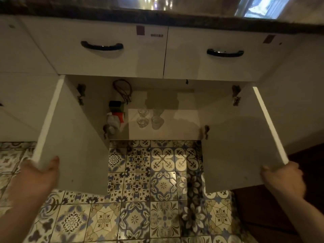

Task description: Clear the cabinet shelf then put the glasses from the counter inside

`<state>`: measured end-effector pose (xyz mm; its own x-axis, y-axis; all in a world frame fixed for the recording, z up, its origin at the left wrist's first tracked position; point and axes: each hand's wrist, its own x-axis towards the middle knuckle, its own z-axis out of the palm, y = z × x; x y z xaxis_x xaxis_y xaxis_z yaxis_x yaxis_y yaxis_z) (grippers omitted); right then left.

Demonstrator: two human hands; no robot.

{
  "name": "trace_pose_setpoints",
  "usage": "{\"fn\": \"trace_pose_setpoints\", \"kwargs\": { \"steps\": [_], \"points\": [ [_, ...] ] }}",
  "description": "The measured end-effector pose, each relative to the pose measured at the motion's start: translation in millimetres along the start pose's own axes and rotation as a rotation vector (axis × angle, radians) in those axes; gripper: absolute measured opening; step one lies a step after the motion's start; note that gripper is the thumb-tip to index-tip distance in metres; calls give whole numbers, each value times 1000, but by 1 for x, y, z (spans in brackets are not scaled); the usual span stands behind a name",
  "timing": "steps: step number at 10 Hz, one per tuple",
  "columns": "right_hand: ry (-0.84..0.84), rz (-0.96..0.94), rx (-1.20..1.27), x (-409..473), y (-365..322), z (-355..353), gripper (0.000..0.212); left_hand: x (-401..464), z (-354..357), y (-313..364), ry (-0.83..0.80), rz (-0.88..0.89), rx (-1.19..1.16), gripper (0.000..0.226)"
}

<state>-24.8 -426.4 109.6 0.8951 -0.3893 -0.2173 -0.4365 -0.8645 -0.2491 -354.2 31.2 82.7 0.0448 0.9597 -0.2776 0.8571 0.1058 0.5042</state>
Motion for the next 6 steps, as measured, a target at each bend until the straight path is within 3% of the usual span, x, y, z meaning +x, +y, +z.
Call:
{"fn": "trace_pose_setpoints", "kwargs": {
  "steps": [1, 3, 4, 5, 6],
  "points": [
    [-76, 60, 189, -33, -39, 21, 78, -44, 18, 32, -48, 63, -13, 57],
    [-415, -57, 518, -95, -124, 53, 60, -75, 87, 112, -281, 56, -142, 75],
    [-653, -228, 550, -113, -161, 58, 52, -81, 106, 144, -533, 200, -209, 65],
    [-752, -468, 476, -121, -189, 56, 55, -80, 112, 171, -499, 560, 14, 55],
    [-665, -648, 308, -124, -205, 53, 54, -78, 115, 189, -311, 830, 191, 67]
  ]
}}
